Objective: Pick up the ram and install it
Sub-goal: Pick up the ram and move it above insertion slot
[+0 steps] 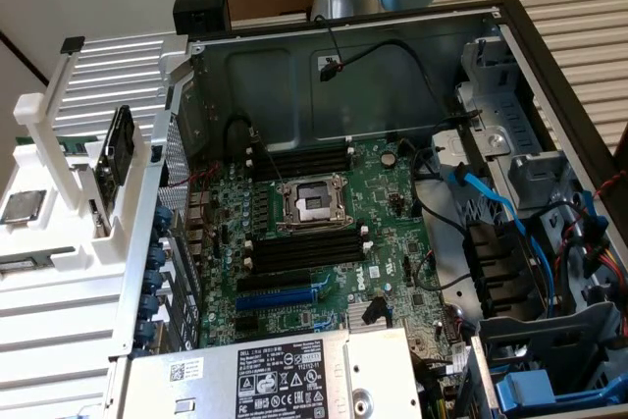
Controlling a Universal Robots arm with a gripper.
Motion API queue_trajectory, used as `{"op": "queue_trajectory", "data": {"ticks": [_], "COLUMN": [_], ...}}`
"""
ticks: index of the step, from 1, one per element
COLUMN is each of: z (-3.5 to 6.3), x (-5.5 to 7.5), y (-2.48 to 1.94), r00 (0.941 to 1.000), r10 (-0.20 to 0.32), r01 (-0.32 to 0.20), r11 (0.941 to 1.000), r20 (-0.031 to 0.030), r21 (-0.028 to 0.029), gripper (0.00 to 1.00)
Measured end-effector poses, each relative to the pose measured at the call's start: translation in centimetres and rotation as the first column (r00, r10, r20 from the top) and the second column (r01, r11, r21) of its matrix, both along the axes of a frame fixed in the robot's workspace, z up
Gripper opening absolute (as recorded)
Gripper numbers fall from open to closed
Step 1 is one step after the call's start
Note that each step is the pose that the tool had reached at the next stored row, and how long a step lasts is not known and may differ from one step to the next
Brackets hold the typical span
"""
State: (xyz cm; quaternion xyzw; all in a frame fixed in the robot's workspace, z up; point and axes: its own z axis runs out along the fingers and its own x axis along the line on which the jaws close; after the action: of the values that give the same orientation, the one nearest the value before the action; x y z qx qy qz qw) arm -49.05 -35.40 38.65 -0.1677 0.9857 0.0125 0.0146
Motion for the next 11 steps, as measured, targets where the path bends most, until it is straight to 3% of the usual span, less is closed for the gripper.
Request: {"op": "queue_trajectory", "data": {"ticks": [3, 4, 8, 11], "z": [-0.07, -0.1, -0.15, -0.18], "x": [0.0, 0.0, 0.0, 0.0], "y": [0.0, 0.0, 0.0, 0.0], "r00": [0.9959, 0.9918, 0.9799, 0.9677], "r10": [0.09, 0.128, 0.2, 0.252], "r01": [-0.09, -0.128, -0.2, -0.252], "r11": [0.9959, 0.9918, 0.9799, 0.9677], "r20": [0.0, -0.0001, -0.0001, -0.0001], "r21": [0.0, 0.0, 0.0, 0.0], "gripper": [0.11, 0.11, 0.11, 0.11]}}
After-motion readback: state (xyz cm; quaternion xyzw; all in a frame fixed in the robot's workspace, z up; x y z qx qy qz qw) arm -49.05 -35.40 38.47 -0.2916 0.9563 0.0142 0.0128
